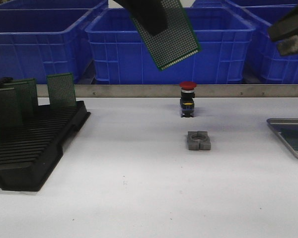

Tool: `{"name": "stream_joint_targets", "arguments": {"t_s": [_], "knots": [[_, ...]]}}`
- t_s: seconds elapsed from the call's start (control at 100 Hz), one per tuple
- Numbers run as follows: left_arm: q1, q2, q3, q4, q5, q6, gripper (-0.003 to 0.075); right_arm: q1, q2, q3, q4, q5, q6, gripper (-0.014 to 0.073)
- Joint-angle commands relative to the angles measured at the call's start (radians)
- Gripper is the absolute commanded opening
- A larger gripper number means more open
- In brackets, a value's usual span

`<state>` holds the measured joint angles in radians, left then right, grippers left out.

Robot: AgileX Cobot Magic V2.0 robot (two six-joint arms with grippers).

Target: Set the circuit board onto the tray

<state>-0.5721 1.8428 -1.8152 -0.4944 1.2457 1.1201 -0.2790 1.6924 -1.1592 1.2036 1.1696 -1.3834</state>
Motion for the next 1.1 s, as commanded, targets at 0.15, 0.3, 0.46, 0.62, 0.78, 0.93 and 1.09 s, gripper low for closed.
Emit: {"name": "stream_joint_targets", "arguments": {"t_s": [0.15, 0.3, 0.46, 0.62, 0.78, 0.93, 1.09], "knots": [[-0.004, -0.053, -0.023, -0.045, 0.030, -0.011, -0.0018, 0.129, -0.135, -0.025, 0.041, 0.159, -0.146, 0.0519], [-0.004, -0.053, -0.023, -0.045, 0.030, -0.011, -0.0018, 0.206, -0.137, -0.025, 0.041, 0.154, -0.179, 0.0519], [-0.004, -0.053, -0.023, -0.045, 0.030, -0.011, -0.0018, 0.273, -0.137, -0.025, 0.041, 0.112, -0.182, 0.0519], [-0.004, -0.053, -0.023, -0.045, 0.030, -0.011, -0.0018, 0.327, -0.135, -0.025, 0.041, 0.073, -0.182, 0.0519], [-0.004, -0.053, -0.023, -0.046, 0.030, -0.011, -0.0018, 0.372, -0.122, -0.025, 0.041, 0.008, -0.182, 0.0519], [-0.004, -0.053, -0.023, -0.048, 0.030, -0.011, -0.0018, 0.402, -0.102, -0.025, 0.041, -0.019, -0.182, 0.0519], [-0.004, -0.053, -0.023, -0.059, 0.030, -0.011, -0.0018, 0.419, -0.065, -0.025, 0.041, -0.024, -0.182, 0.0462]]}}
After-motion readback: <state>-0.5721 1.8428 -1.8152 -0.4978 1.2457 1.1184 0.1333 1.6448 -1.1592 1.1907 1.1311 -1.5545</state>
